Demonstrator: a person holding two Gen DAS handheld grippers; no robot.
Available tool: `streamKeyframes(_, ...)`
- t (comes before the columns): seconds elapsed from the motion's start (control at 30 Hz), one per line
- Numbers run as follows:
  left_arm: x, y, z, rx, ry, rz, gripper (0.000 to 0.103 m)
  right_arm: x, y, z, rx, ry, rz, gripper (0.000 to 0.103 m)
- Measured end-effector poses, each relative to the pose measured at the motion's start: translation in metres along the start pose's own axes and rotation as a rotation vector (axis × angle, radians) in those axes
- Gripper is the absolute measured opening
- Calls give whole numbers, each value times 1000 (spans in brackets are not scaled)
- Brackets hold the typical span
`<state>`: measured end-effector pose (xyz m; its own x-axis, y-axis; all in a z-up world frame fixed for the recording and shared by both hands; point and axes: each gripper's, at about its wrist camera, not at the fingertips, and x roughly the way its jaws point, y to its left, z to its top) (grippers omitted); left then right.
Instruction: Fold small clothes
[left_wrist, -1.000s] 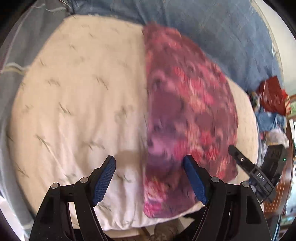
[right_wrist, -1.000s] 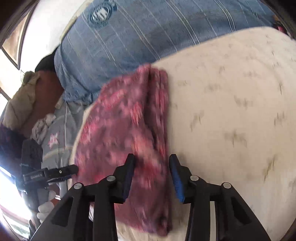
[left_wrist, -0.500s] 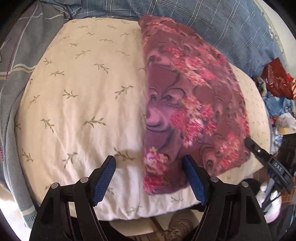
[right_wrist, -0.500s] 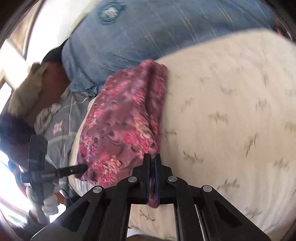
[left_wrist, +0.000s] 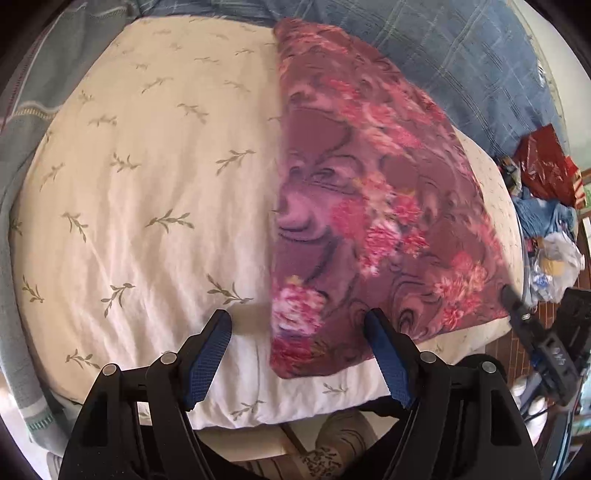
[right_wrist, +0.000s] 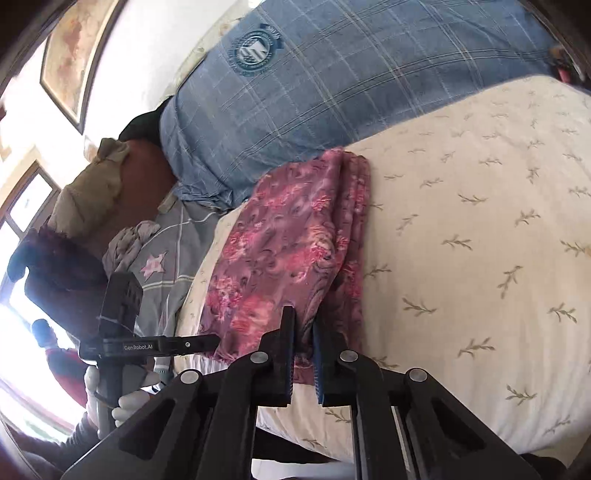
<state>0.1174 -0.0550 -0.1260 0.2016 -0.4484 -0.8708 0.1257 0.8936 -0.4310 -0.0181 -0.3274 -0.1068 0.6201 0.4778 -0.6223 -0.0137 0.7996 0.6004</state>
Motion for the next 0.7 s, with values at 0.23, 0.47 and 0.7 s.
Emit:
streamKeyframes(0.23,-8,-8,-11,99,-12,12,73,29,-18,-9,69,92,-110,14)
streamKeyframes(0.47,-52,-7,21,130,-151,-76,75,0,-22,31,140,-89,-62,22)
streamKeyframes(0.7,-28,-7,108,44,-120,-49,74,66,-10,105,145,-87,17,38)
